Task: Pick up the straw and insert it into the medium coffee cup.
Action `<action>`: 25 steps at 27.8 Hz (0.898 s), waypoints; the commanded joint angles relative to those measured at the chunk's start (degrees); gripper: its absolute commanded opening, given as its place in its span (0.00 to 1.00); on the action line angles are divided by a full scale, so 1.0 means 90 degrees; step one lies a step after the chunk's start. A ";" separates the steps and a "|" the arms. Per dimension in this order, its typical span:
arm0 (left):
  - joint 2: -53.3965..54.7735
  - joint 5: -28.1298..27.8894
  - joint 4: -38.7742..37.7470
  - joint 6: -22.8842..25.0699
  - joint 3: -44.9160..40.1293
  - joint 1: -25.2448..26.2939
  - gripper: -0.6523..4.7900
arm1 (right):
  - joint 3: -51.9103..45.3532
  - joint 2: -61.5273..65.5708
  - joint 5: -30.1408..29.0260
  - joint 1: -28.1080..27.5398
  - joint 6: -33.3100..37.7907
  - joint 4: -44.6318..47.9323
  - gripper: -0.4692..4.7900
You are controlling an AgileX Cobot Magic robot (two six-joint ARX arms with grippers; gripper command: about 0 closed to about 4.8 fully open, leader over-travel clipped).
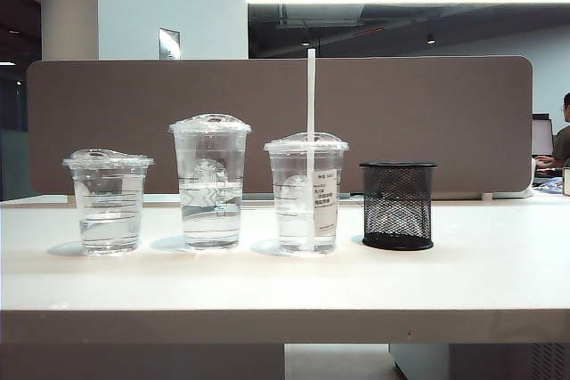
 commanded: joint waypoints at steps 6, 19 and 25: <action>0.0007 0.0044 -0.0041 0.0005 0.0010 -0.0005 0.11 | 0.0010 -0.0002 0.0012 0.0007 0.0022 0.0044 0.07; 0.0629 0.1421 0.0376 -0.0561 0.2154 -0.0019 0.11 | 0.0010 -0.0002 0.0012 0.0007 0.0022 0.0044 0.07; 0.1353 0.1630 -0.2164 -0.0466 0.4656 -0.0316 0.11 | 0.0010 -0.0002 0.0012 0.0007 0.0022 0.0044 0.07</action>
